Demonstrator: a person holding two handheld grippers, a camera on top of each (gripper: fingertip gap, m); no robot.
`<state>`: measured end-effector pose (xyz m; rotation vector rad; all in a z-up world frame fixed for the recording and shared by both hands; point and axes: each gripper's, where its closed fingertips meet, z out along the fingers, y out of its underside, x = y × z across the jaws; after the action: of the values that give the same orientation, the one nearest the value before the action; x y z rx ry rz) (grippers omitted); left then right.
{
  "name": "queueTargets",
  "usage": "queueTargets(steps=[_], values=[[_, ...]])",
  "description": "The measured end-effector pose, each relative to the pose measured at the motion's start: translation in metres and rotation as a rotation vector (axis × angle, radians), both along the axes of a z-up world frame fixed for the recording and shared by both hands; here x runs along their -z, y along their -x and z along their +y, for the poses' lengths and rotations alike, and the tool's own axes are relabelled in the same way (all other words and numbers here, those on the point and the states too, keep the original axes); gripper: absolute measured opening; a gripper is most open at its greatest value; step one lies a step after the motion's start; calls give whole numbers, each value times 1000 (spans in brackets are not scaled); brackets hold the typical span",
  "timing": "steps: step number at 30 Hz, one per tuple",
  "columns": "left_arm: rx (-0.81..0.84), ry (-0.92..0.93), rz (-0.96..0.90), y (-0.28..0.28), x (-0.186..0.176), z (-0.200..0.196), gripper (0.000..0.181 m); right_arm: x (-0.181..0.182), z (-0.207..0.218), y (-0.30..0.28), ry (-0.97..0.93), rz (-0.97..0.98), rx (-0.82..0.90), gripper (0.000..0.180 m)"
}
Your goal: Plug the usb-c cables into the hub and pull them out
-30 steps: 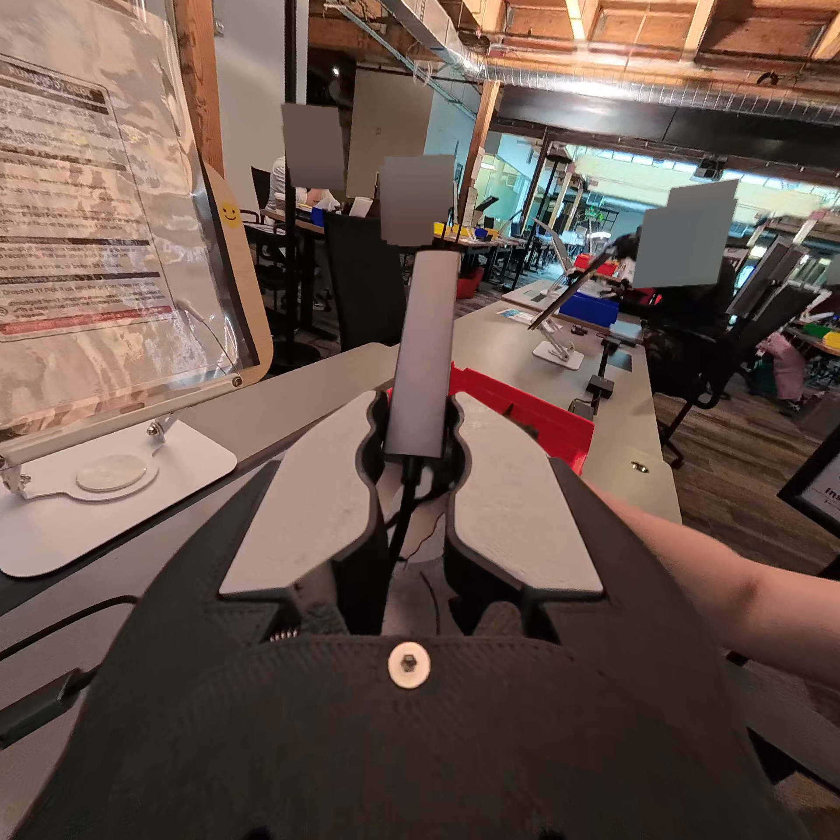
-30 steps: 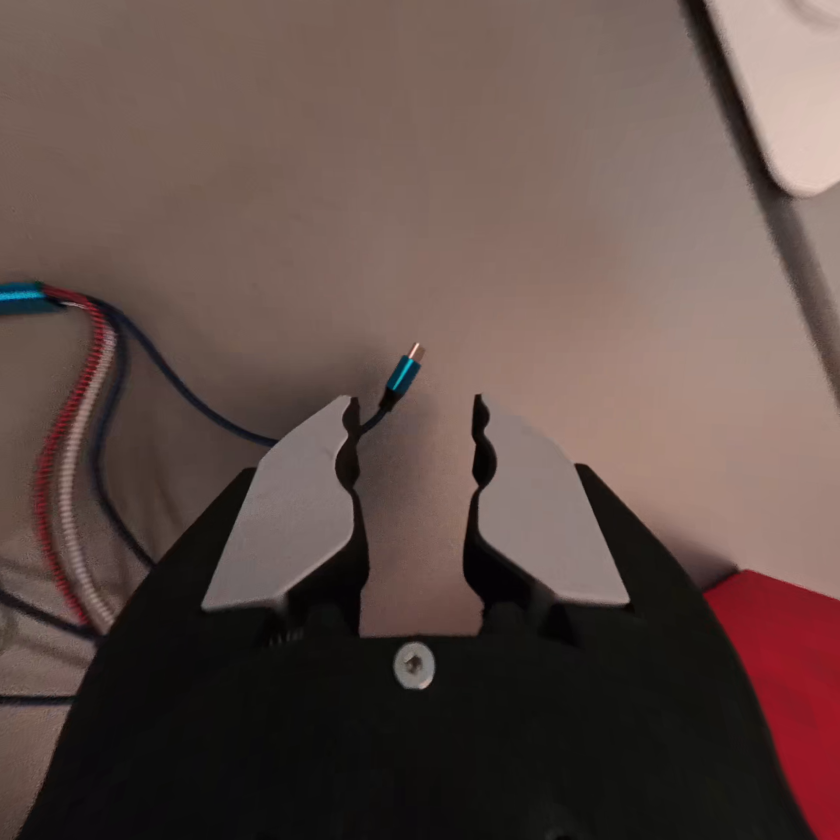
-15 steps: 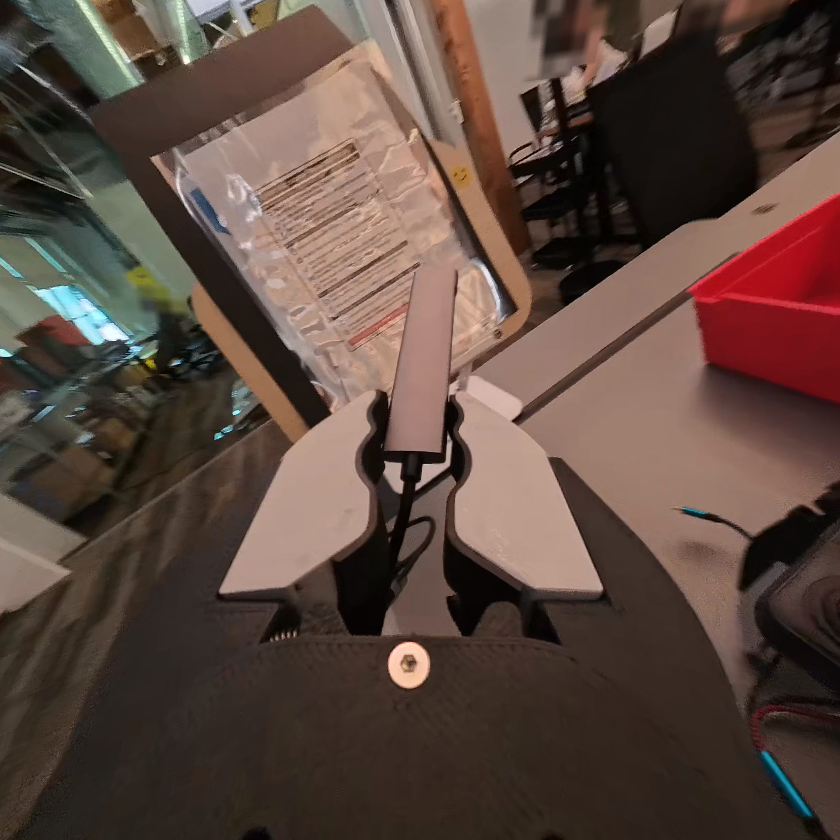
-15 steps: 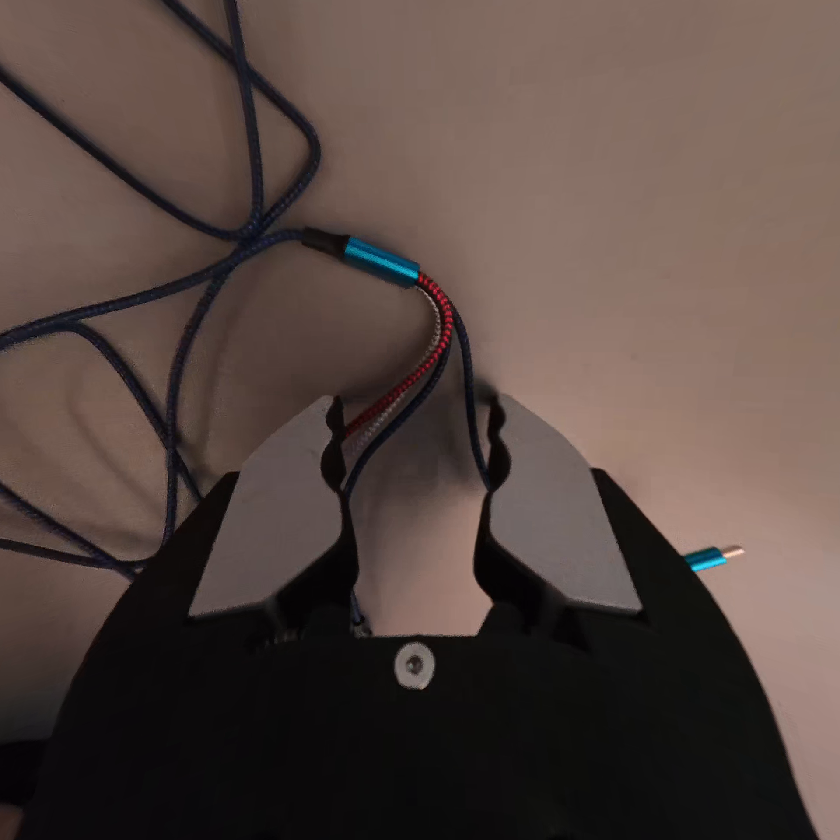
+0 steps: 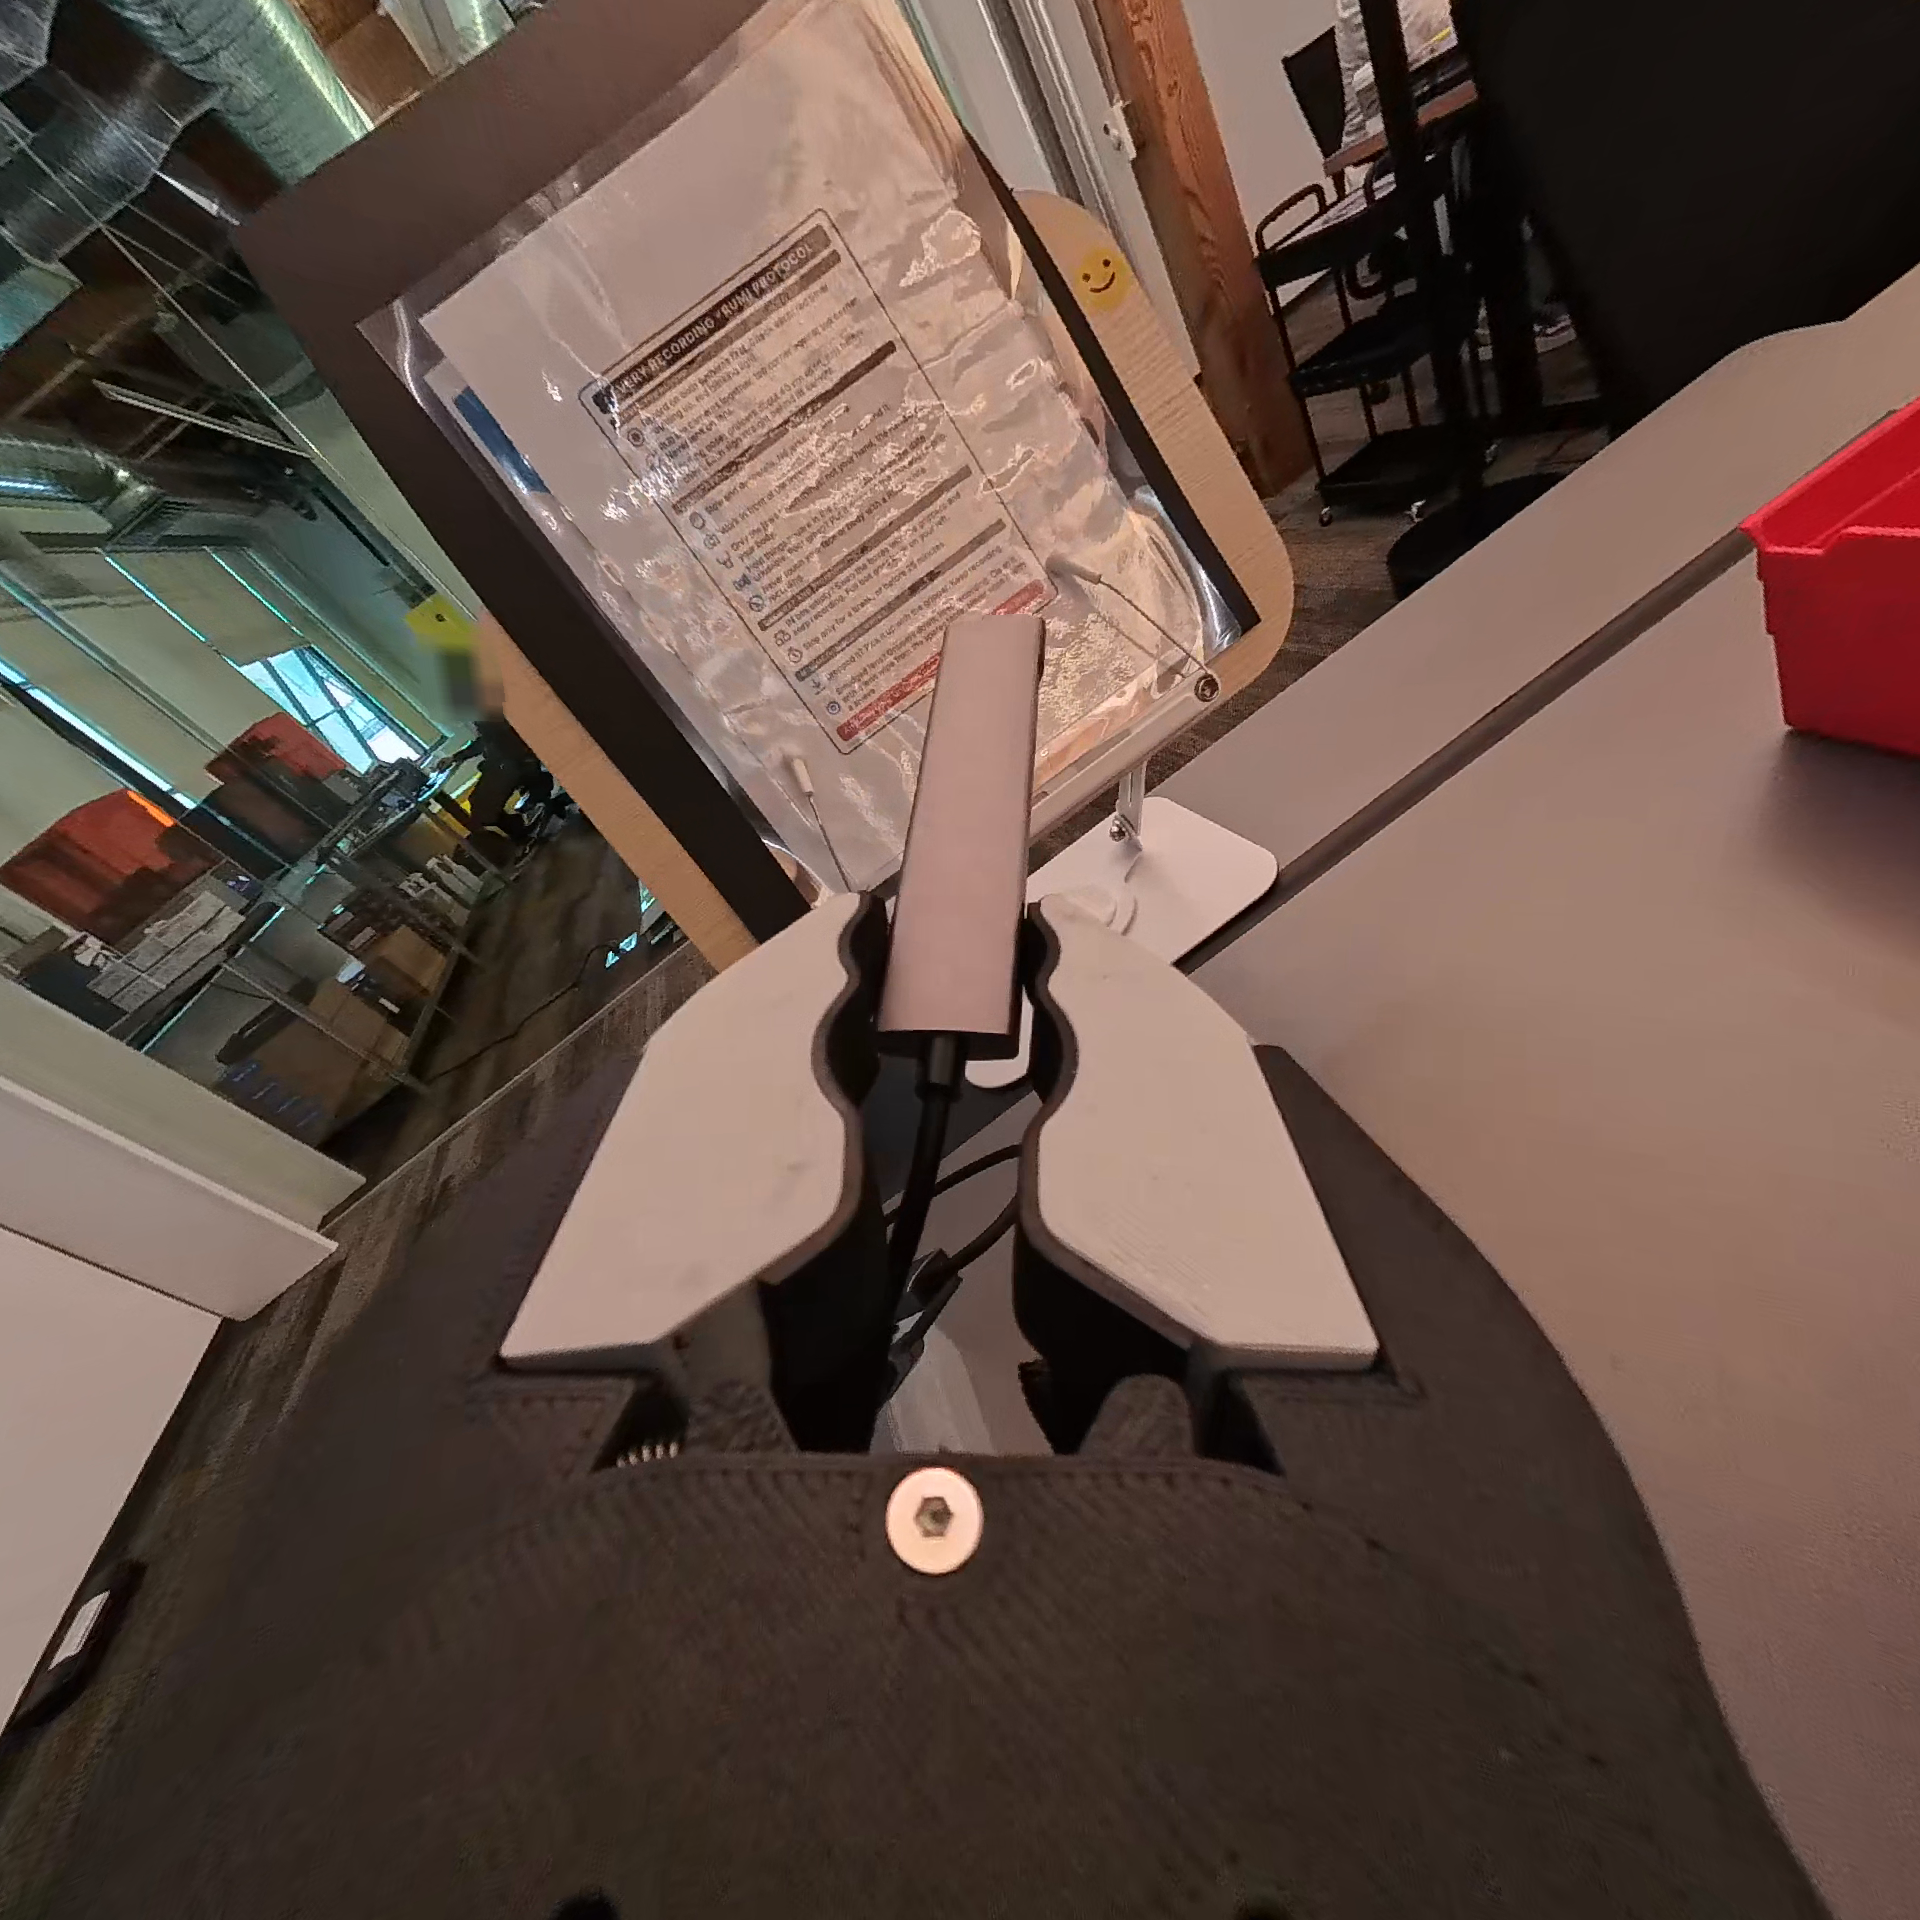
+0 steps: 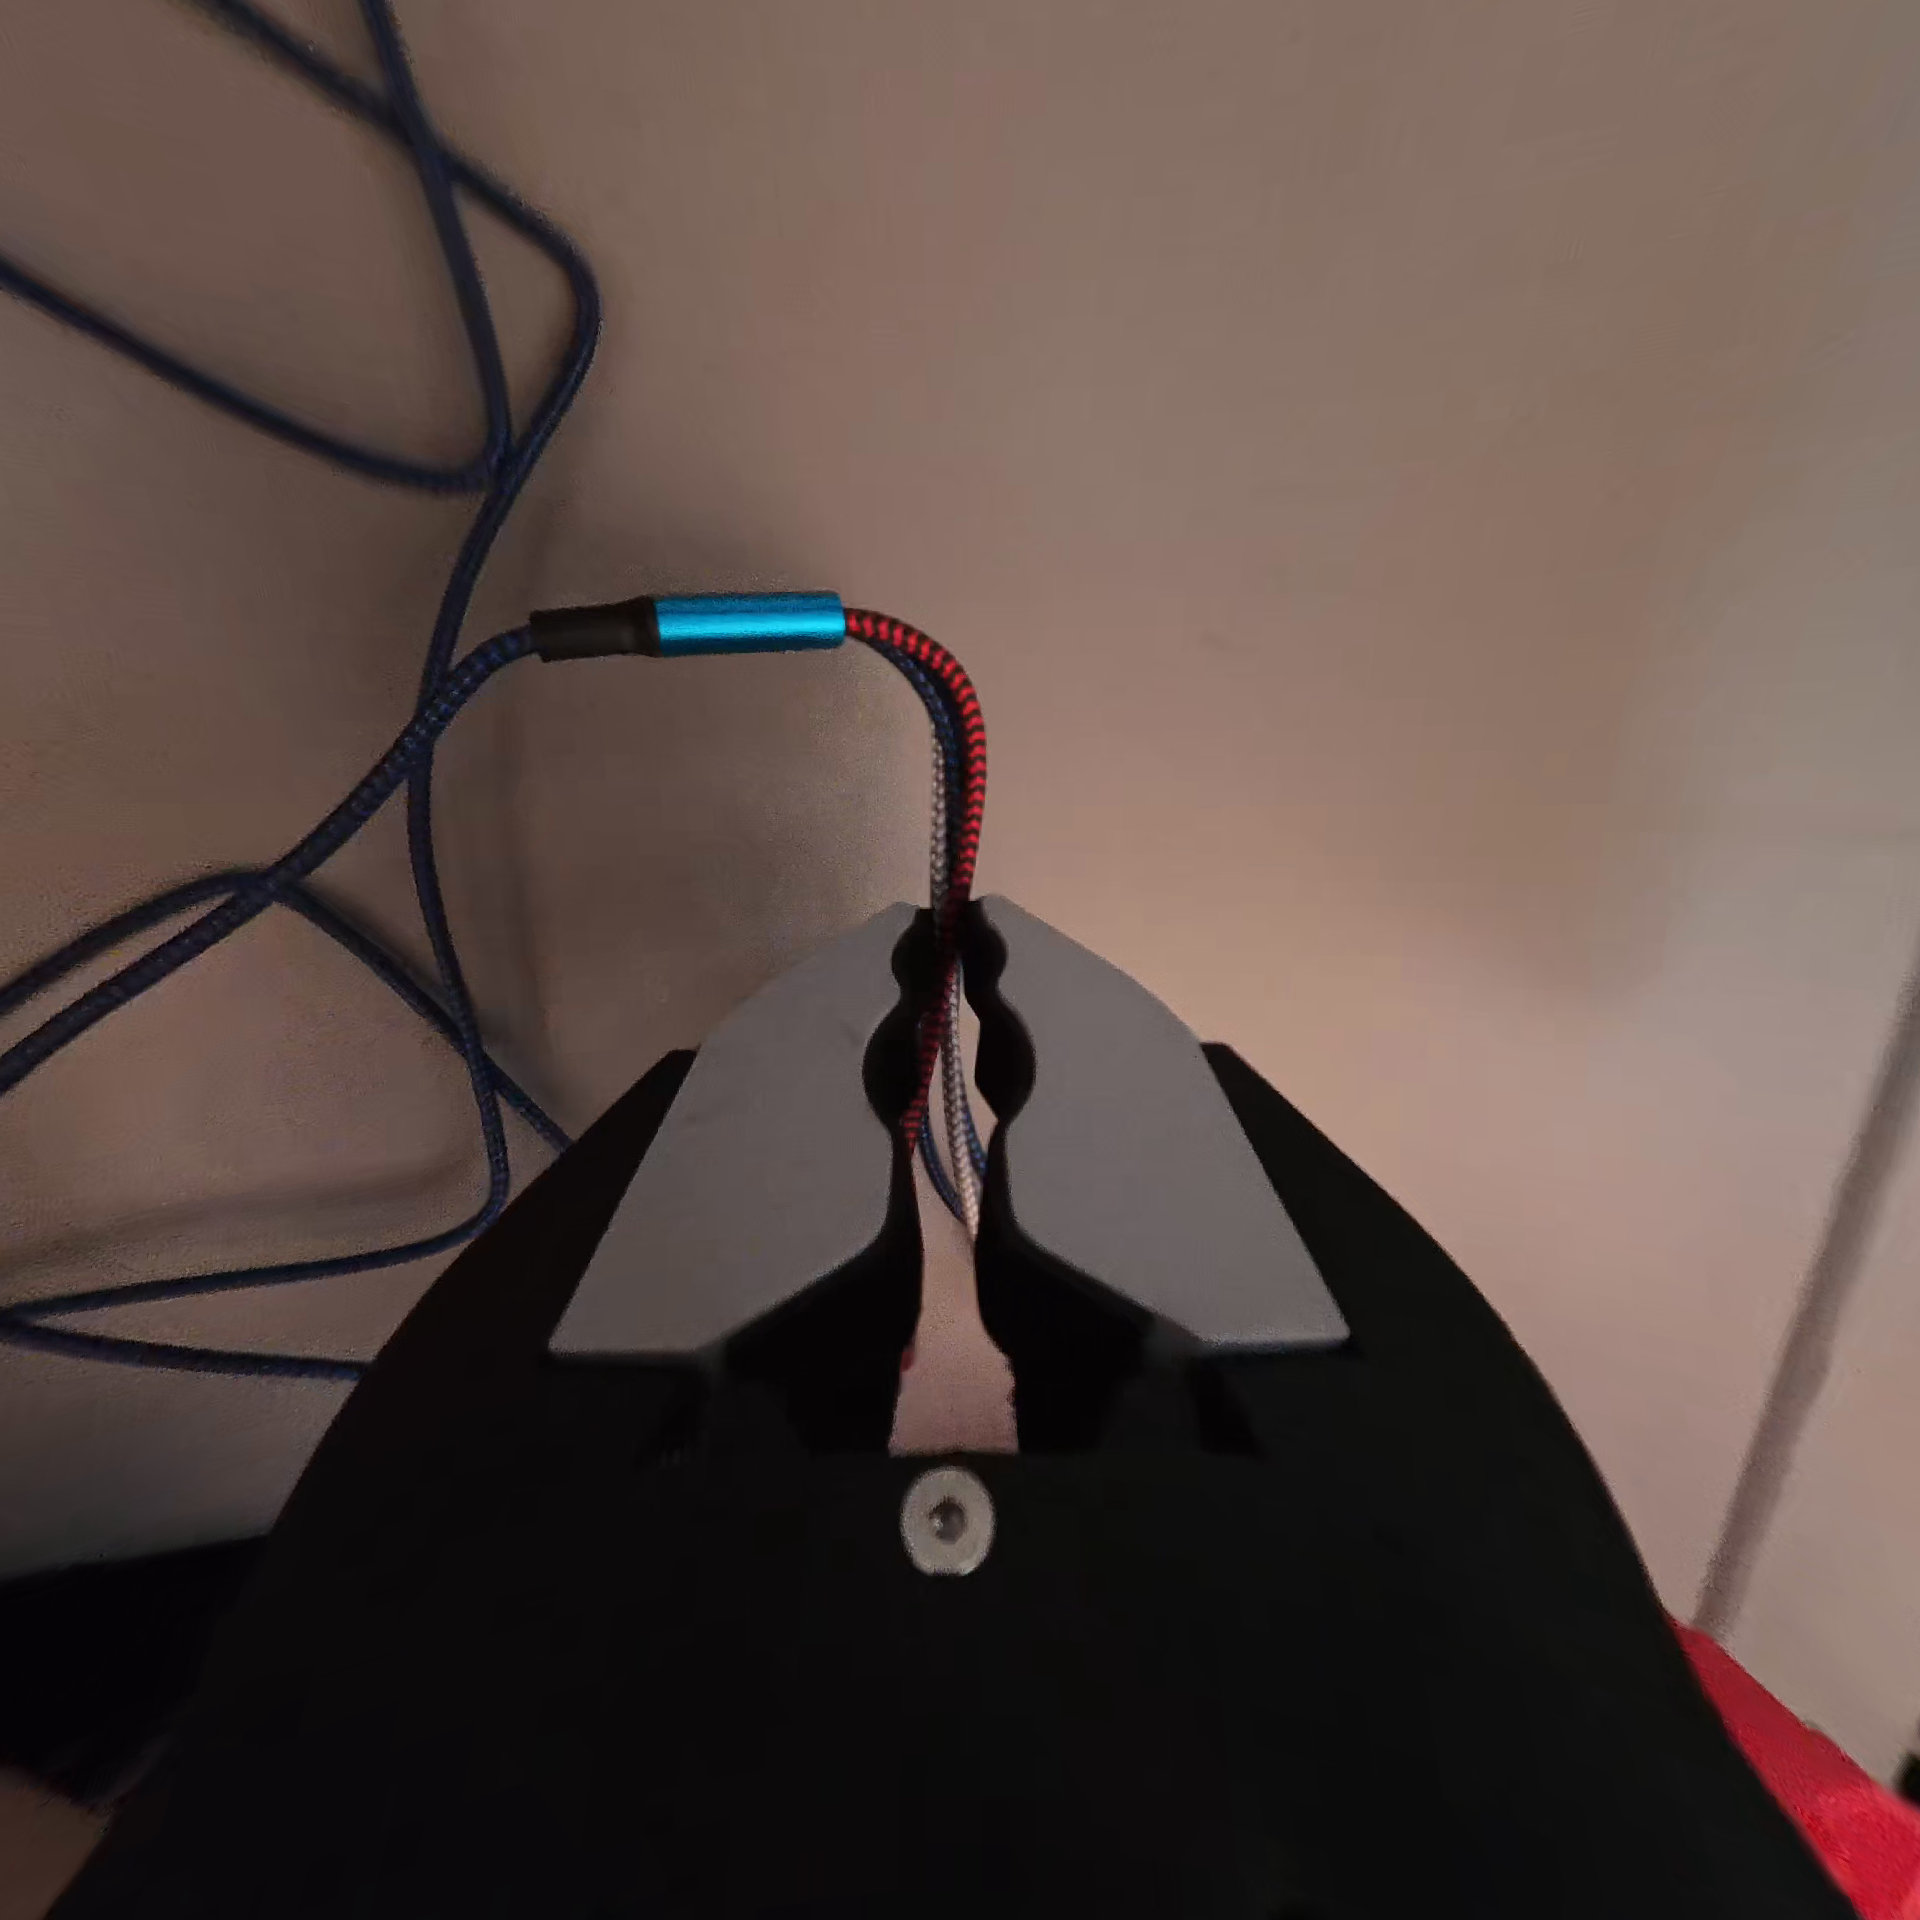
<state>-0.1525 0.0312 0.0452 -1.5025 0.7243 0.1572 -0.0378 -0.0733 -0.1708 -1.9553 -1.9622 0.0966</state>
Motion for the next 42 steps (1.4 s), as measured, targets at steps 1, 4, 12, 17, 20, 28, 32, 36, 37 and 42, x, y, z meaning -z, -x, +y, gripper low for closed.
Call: queueTargets(steps=[1, 4, 12, 17, 20, 28, 32, 36, 37, 42], values=[[0, 2, 2, 0, 0, 0, 25, -11, 5, -2, -39, 22, 19, 5], [0, 8, -3, 2, 0, 1, 25, -56, 16, -11, -181, 105, 82, 5], [14, 38, -97, 16, -8, 0, 25, -222, 47, -63, -508, 217, 235, 4], [47, 67, -128, 15, -10, -3, 25, -284, 62, -99, -599, 161, 351, 4], [66, 86, -140, 12, -8, -4, 25, -290, 65, -111, -580, 157, 416, 3], [87, 85, -178, 16, -19, -12, 25, -130, 39, -49, -44, 204, 480, 4], [92, 82, -204, 21, -26, -16, 25, -43, 22, -20, 140, 113, 511, 5], [93, 80, -214, 24, -28, -17, 25, -6, 10, 7, 224, 123, 456, 14], [93, 81, -217, 25, -29, -17, 25, -2, 6, 11, 249, 125, 435, 21], [97, 89, -229, 28, -29, -15, 25, -10, -12, 18, 205, 149, 268, 44]])
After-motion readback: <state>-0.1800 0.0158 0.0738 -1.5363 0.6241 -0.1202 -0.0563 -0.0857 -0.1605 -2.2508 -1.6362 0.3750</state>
